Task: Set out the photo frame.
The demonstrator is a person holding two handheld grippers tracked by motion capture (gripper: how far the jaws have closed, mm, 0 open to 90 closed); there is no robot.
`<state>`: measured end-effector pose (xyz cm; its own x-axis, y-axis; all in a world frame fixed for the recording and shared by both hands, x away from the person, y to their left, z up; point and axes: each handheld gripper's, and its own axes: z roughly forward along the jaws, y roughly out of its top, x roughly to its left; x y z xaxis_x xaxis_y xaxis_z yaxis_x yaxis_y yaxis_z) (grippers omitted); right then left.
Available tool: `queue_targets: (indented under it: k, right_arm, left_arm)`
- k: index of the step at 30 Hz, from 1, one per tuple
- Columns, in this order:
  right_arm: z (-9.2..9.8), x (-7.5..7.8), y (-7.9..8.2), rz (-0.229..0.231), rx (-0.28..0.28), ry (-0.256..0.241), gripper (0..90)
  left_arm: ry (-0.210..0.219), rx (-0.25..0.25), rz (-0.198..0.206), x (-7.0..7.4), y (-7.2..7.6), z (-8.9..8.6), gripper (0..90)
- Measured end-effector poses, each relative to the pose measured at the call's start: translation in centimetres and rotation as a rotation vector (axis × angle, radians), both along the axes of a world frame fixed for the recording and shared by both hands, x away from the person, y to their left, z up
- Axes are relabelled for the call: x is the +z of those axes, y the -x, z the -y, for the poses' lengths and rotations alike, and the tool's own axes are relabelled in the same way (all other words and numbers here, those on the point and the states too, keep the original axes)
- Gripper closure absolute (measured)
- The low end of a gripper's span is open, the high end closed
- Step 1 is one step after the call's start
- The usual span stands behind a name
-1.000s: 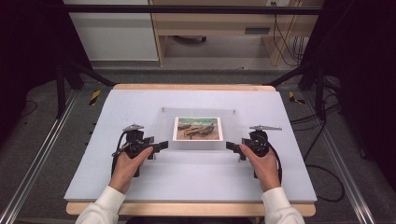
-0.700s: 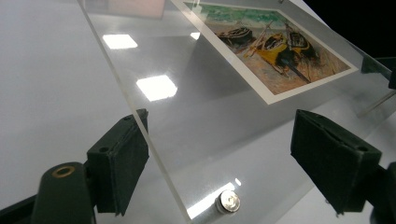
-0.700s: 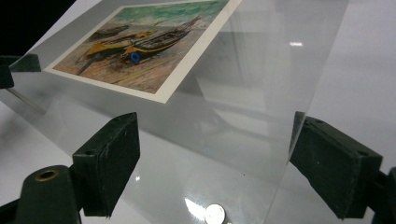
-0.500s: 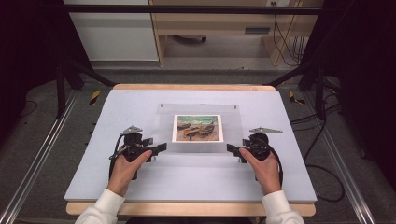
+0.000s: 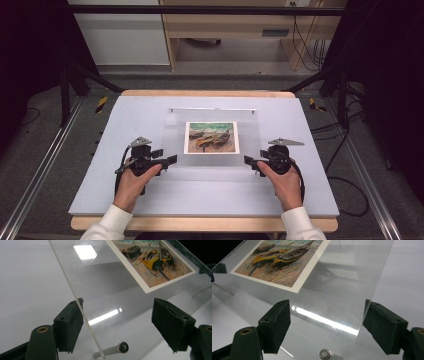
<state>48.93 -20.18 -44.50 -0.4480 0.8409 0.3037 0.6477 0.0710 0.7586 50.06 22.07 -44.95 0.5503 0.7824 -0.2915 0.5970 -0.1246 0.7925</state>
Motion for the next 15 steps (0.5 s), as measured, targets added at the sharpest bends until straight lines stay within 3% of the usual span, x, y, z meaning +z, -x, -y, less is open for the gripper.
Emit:
queue_targets:
  k: [15]
  right_arm:
    - [0.08,0.23,0.83,0.029,0.008,0.026,26.5]
  left_arm:
    - [-0.03,-0.004,0.021,0.25,0.84,0.06,26.3]
